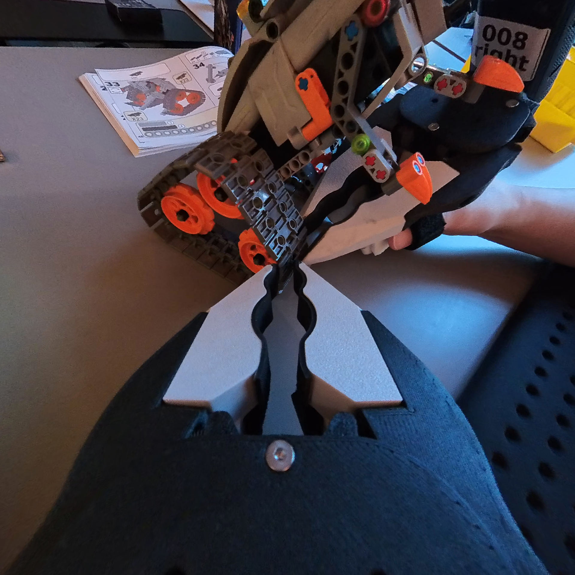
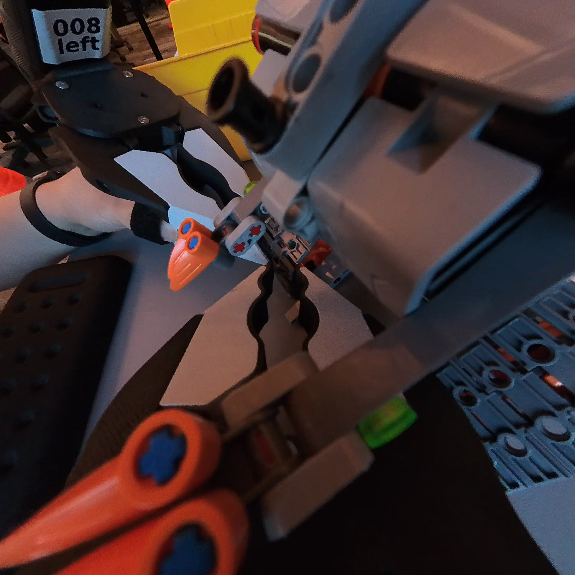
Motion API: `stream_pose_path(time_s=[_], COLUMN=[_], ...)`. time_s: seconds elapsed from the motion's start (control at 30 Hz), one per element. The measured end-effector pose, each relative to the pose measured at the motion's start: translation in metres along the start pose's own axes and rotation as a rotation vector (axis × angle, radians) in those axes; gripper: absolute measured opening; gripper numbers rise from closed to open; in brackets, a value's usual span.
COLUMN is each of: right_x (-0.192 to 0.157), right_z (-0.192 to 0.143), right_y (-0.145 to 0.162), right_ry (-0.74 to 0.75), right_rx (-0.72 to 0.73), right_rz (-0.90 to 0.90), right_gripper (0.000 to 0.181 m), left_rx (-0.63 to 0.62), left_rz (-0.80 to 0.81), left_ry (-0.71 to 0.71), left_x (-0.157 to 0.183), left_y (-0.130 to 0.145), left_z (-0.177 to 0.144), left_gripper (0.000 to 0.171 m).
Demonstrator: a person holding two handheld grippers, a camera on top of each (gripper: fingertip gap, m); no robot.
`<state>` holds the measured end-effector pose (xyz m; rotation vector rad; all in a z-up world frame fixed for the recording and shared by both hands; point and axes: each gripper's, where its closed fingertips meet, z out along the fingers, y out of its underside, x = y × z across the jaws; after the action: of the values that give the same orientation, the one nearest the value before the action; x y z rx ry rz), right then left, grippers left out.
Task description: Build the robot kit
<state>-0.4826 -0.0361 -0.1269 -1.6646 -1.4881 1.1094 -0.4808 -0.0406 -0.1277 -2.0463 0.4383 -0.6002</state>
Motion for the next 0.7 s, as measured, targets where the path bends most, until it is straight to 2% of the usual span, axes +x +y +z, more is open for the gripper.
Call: stream_pose_path(time_s=[0.7], right_x=[0.0060], right_z=[0.0012], right_y=[0.0009], right_ry=[0.104], right_rx=[-0.019], right_rz=[-0.032], right_gripper=[0.007], left_rx=[0.004], left_rz=[-0.033], left_ry=[-0.080], left_x=[-0.0062], left_y=[-0.0017], left_z=[0.0044], left_gripper=[0.007])
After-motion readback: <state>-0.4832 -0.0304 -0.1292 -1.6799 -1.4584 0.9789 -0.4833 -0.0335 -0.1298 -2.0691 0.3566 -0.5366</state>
